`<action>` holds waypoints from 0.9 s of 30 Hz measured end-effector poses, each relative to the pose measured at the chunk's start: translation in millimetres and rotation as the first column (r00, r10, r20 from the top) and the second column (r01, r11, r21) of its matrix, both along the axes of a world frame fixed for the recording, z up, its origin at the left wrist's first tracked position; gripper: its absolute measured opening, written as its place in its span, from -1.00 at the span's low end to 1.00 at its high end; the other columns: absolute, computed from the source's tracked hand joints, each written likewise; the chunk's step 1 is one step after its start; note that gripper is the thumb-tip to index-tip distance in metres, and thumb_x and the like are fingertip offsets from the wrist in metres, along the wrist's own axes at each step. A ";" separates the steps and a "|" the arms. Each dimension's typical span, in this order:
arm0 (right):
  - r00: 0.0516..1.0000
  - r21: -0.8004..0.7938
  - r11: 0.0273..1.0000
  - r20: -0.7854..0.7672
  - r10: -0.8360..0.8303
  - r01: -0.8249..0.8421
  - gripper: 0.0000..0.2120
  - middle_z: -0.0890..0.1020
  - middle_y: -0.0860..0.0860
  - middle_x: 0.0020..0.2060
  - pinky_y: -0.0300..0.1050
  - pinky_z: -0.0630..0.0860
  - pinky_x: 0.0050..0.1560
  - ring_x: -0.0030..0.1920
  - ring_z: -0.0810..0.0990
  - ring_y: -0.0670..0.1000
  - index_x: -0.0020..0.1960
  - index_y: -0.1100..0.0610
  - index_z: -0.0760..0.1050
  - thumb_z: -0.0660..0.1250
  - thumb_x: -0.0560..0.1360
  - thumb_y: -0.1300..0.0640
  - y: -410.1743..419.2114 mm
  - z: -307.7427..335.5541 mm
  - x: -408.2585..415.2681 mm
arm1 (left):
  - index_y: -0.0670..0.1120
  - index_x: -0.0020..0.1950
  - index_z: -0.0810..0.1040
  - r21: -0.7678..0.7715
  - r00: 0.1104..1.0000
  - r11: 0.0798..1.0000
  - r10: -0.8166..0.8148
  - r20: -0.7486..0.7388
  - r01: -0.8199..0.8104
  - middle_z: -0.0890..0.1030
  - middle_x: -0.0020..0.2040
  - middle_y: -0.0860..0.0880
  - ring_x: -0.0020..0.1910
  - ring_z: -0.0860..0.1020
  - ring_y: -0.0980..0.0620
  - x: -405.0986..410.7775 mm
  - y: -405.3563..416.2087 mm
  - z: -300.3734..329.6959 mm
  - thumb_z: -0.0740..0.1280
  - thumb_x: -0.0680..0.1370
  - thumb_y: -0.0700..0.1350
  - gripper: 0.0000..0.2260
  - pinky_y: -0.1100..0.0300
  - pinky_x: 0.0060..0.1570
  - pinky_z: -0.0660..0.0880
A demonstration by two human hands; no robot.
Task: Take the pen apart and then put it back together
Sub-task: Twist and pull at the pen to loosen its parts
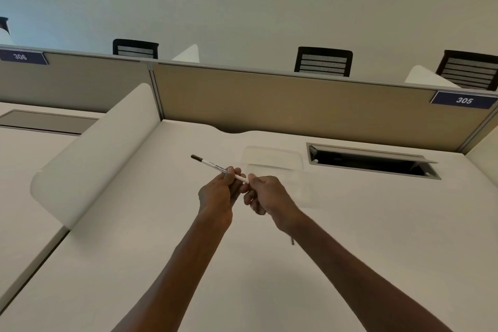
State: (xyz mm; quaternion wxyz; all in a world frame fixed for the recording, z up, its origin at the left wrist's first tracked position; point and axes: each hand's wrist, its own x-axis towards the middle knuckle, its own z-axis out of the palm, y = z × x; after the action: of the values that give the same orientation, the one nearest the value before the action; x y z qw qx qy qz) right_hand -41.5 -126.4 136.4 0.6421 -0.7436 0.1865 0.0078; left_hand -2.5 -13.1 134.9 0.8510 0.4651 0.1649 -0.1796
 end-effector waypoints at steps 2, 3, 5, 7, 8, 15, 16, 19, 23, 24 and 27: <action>0.985 0.416 0.909 -0.165 0.052 0.022 -0.57 0.57 0.04 -0.42 -0.28 0.30 -0.51 -0.52 0.41 -0.08 -0.19 0.21 0.60 0.11 0.65 0.00 -8.7 12.9 -0.2 | -0.26 -0.04 0.66 0.006 0.996 0.999 -0.037 0.078 0.037 0.72 -0.20 -0.12 -0.31 0.65 -0.01 -1.1 1.2 1.7 0.36 0.57 -0.19 -0.85 0.18 -0.19 0.65; 0.974 0.495 0.869 -0.202 0.100 0.013 -0.57 0.57 0.03 -0.41 -0.29 0.29 -0.53 -0.52 0.41 -0.09 -0.18 0.21 0.59 0.11 0.65 0.01 -12.2 17.5 -1.1 | -0.25 -0.04 0.67 0.008 0.993 0.999 -0.043 0.108 0.042 0.72 -0.19 -0.11 -0.30 0.65 -0.01 -1.4 1.6 2.5 0.36 0.57 -0.19 -0.85 0.19 -0.20 0.64; 0.957 0.567 0.824 -0.234 0.174 -0.011 -0.62 0.55 0.01 -0.42 -0.31 0.24 -0.57 -0.53 0.39 -0.11 -0.17 0.20 0.56 0.11 0.65 0.05 -15.6 21.8 -2.8 | -0.22 -0.02 0.67 0.017 0.988 0.999 -0.041 0.151 0.039 0.73 -0.17 -0.09 -0.24 0.68 0.00 -2.0 2.5 3.8 0.35 0.57 -0.19 -0.87 0.20 -0.20 0.64; 0.958 0.577 0.817 -0.233 0.165 -0.001 -0.67 0.51 0.00 -0.45 -0.31 0.23 -0.59 -0.53 0.37 -0.11 -0.18 0.18 0.51 0.12 0.66 0.07 -15.7 21.7 -3.7 | -0.20 0.01 0.66 0.022 0.983 0.999 -0.042 0.178 0.038 0.74 -0.14 -0.08 -0.16 0.70 0.00 -3.0 1.9 4.7 0.36 0.57 -0.20 -0.88 0.19 -0.12 0.65; 0.965 0.552 0.834 -0.222 0.135 0.010 -0.68 0.50 -0.01 -0.45 -0.32 0.23 -0.59 -0.53 0.36 -0.12 -0.19 0.16 0.50 0.14 0.66 0.07 -14.9 20.6 -4.0 | -0.18 0.01 0.66 0.028 0.982 0.999 -0.037 0.184 0.033 0.74 -0.13 -0.08 -0.13 0.71 0.00 -3.6 1.2 4.9 0.36 0.56 -0.20 -0.89 0.19 -0.09 0.65; 0.976 -0.423 0.890 0.200 -0.090 0.169 -0.71 0.56 0.02 -0.43 -0.17 0.35 -0.36 -0.43 0.44 -0.02 -0.25 0.17 0.57 0.23 0.60 0.17 3.5 0.4 -4.8 | -0.18 -0.12 0.68 0.017 0.996 0.997 0.076 0.041 -0.076 0.75 -0.22 -0.07 -0.18 0.72 0.03 -10.1 -10.0 10.1 0.42 0.53 -0.20 -0.93 0.14 -0.04 0.62; 0.944 -0.632 0.738 0.331 -0.018 0.236 -0.77 0.60 0.05 -0.40 -0.15 0.38 -0.35 -0.40 0.48 0.01 -0.22 0.18 0.58 0.25 0.57 0.23 4.8 -5.1 -5.6 | -0.19 -0.14 0.67 0.003 0.996 0.996 0.087 0.000 -0.087 0.74 -0.24 -0.08 -0.21 0.72 0.03 -9.4 -10.8 12.1 0.43 0.52 -0.20 -0.92 0.14 -0.05 0.62; 0.835 -0.881 0.280 0.459 0.303 0.382 -0.91 0.59 0.12 -0.36 -0.06 0.48 -0.42 -0.37 0.52 0.09 -0.17 0.24 0.57 0.35 0.51 0.31 -1.4 -17.5 -9.2 | -0.23 -0.12 0.66 -0.044 0.990 0.994 0.093 -0.103 -0.098 0.74 -0.21 -0.13 -0.19 0.72 -0.03 -7.1 -10.5 17.0 0.44 0.51 -0.20 -0.91 0.12 -0.06 0.64; 0.820 -0.912 0.160 0.410 0.399 0.378 -0.87 0.58 0.12 -0.35 -0.06 0.48 -0.44 -0.37 0.51 0.08 -0.14 0.24 0.55 0.32 0.57 0.23 -8.5 -18.7 -10.5 | -0.24 -0.09 0.65 -0.063 0.991 0.995 0.069 -0.118 -0.077 0.73 -0.14 -0.16 -0.12 0.71 -0.07 -8.5 -6.6 16.2 0.43 0.52 -0.20 -0.90 0.09 -0.02 0.63; 0.846 -0.914 0.241 0.397 0.356 0.328 -0.83 0.59 0.11 -0.34 -0.08 0.46 -0.42 -0.37 0.51 0.06 -0.12 0.22 0.54 0.27 0.60 0.19 -5.5 -17.2 -11.0 | -0.24 -0.08 0.65 -0.057 0.992 0.995 0.075 -0.107 -0.081 0.74 -0.14 -0.15 -0.12 0.71 -0.06 -8.6 -5.9 15.3 0.43 0.52 -0.20 -0.90 0.09 -0.02 0.63; 0.956 -0.538 0.842 0.264 0.128 0.036 -0.66 0.60 0.03 -0.40 -0.16 0.38 -0.39 -0.45 0.46 -0.04 -0.10 0.18 0.54 0.12 0.66 0.01 0.4 -2.2 -9.0 | -0.23 -0.08 0.66 -0.058 0.996 0.995 0.077 -0.035 -0.079 0.74 -0.17 -0.11 -0.18 0.72 0.00 -7.5 -1.6 14.7 0.41 0.53 -0.19 -0.90 0.13 -0.04 0.62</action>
State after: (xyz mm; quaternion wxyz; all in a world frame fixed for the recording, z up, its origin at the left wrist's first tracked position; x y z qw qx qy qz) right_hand -50.5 -126.0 134.2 0.4282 -0.8906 0.0671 -0.1381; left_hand -10.0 -14.7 149.6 0.8681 0.4298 0.1914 -0.1584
